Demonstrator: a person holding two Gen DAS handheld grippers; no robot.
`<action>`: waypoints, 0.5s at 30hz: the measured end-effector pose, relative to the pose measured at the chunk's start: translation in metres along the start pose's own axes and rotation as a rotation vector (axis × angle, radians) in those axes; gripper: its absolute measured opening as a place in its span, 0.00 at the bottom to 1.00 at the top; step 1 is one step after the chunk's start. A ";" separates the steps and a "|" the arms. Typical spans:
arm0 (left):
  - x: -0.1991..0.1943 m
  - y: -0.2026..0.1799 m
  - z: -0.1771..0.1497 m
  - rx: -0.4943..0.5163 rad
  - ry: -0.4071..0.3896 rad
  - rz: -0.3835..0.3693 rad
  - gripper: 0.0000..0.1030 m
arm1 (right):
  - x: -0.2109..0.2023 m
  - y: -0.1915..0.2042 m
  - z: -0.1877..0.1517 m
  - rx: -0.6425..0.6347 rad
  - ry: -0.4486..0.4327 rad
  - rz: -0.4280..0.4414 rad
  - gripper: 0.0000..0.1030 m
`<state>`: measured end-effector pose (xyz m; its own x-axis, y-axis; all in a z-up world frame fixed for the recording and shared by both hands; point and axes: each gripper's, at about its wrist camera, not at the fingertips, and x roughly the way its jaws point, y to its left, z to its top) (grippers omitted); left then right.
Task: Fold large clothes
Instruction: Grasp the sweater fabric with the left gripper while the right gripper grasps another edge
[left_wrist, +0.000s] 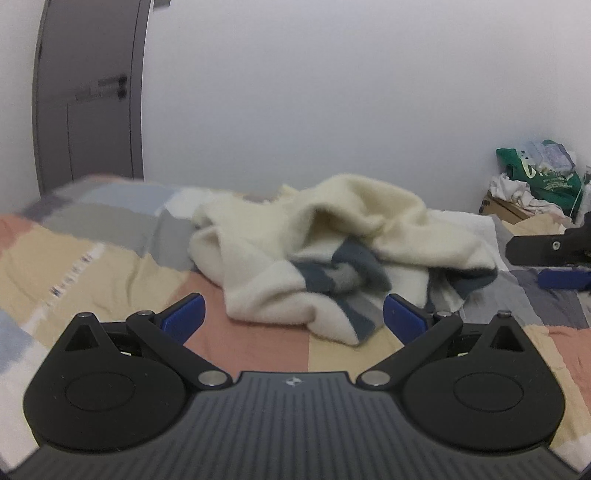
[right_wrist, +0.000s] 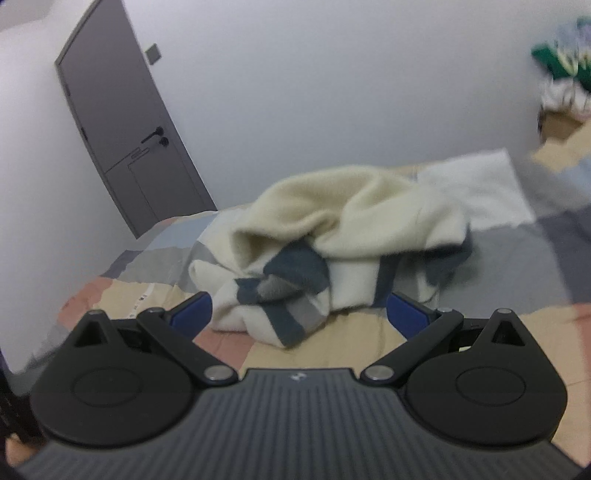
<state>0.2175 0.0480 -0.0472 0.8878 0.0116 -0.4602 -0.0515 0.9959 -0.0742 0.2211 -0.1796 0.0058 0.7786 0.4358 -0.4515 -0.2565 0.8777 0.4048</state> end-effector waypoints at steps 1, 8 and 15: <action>0.010 0.003 0.000 -0.018 0.013 -0.011 1.00 | 0.010 -0.006 0.001 0.030 0.010 0.006 0.99; 0.081 0.023 -0.006 -0.133 0.064 -0.081 1.00 | 0.080 -0.050 0.006 0.228 0.060 -0.003 0.90; 0.145 0.033 -0.013 -0.238 0.088 -0.155 0.93 | 0.133 -0.091 0.015 0.377 -0.002 -0.028 0.81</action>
<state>0.3383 0.0816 -0.1280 0.8506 -0.1573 -0.5017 -0.0333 0.9362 -0.3500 0.3569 -0.2045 -0.0797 0.7839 0.4114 -0.4651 -0.0066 0.7545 0.6563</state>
